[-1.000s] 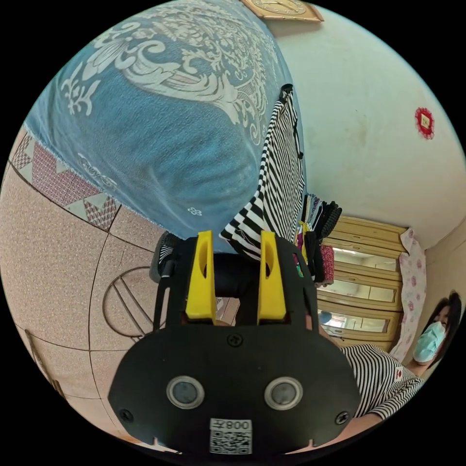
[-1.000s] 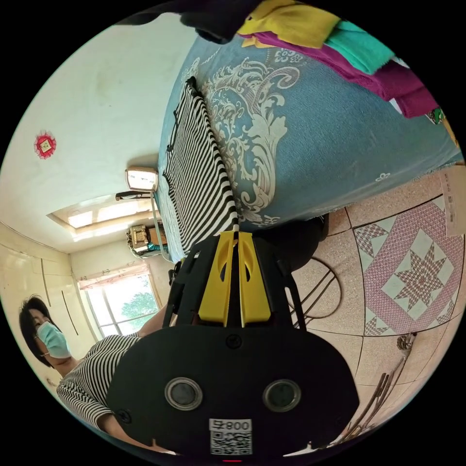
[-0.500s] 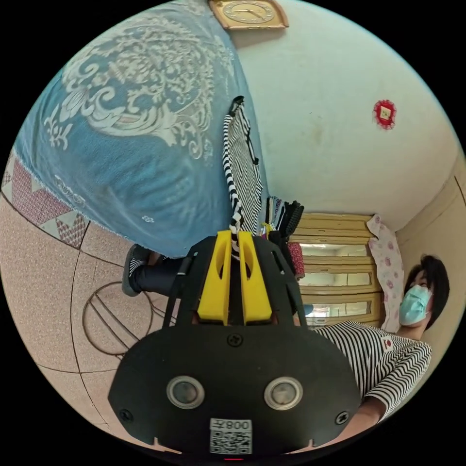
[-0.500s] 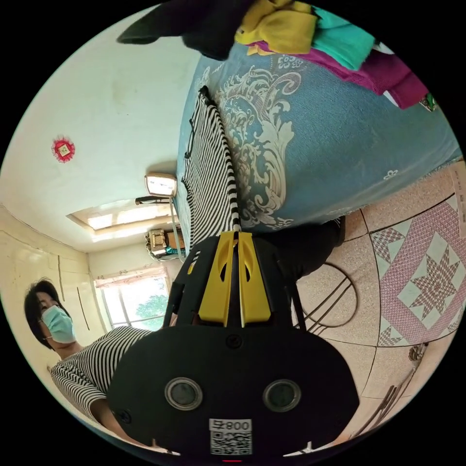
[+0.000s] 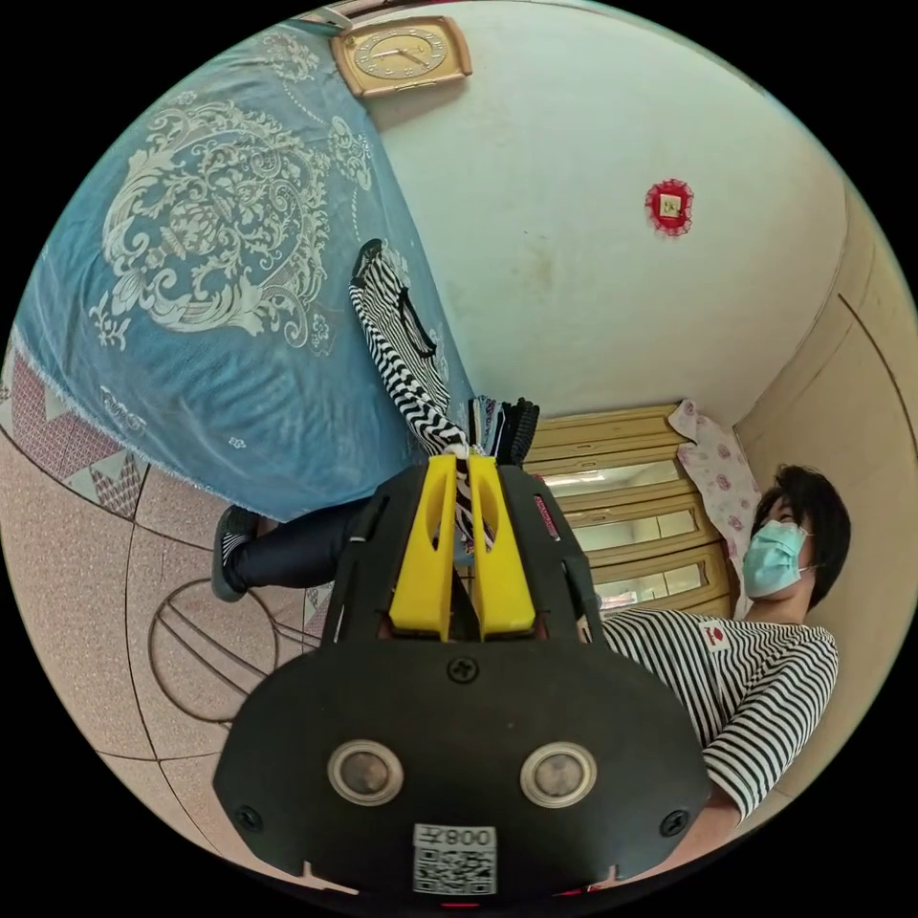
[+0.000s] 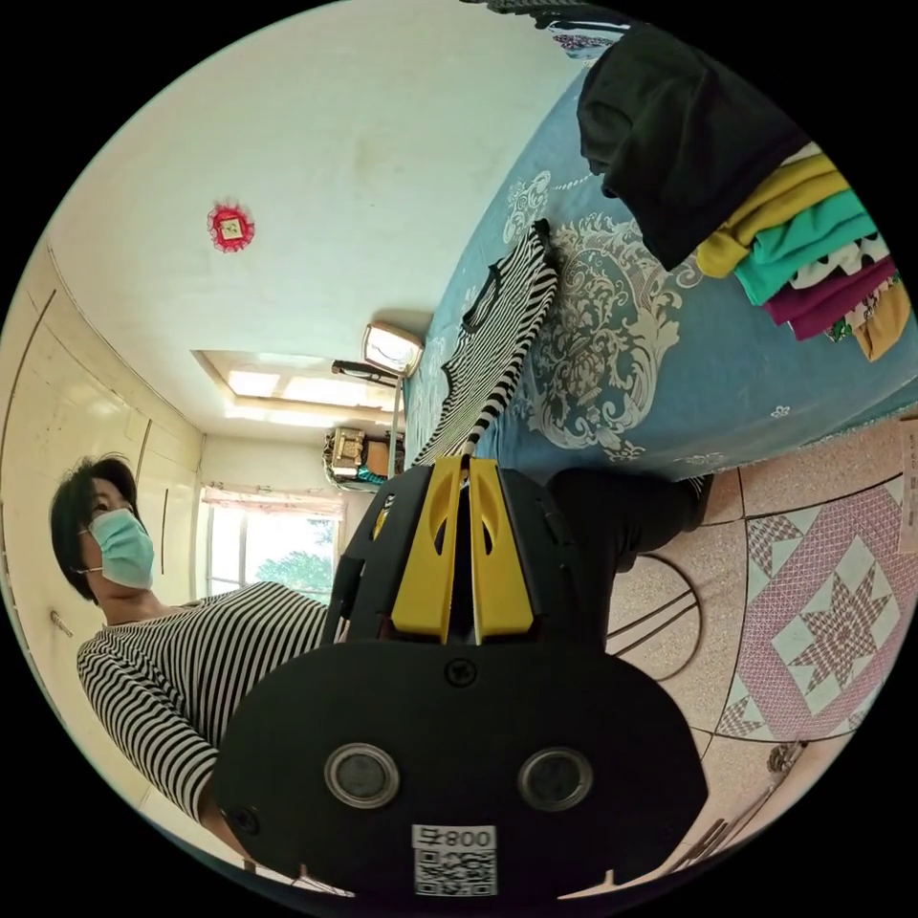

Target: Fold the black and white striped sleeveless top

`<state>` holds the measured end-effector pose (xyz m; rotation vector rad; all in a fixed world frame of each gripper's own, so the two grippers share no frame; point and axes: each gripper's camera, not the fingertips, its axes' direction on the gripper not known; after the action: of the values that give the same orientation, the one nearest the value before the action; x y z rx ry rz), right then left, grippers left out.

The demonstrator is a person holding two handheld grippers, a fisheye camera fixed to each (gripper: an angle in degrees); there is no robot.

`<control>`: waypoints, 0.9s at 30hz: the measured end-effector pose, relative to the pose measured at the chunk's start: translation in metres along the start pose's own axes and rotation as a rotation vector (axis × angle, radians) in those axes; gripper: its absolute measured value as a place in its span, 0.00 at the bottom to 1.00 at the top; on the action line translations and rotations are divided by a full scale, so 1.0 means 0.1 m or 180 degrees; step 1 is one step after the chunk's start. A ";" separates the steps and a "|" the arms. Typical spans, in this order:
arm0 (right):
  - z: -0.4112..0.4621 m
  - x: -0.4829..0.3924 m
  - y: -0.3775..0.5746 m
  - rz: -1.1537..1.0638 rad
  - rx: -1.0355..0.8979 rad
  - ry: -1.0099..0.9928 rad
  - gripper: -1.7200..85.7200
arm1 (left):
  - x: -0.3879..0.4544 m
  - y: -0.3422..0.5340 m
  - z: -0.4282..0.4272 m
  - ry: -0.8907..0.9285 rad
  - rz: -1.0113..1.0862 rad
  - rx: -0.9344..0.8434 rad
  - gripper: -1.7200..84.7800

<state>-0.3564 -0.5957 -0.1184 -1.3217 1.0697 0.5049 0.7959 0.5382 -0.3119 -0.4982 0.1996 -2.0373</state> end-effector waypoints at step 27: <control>2.34 0.81 -4.78 -0.0220 -0.0222 0.0613 0.03 | 0.35 -4.17 1.87 -0.0673 0.0146 -0.0198 0.06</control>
<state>0.1514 -0.5102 0.0384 -1.4866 1.1682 0.3713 0.5282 0.7273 0.0084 -0.7367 0.1452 -1.9228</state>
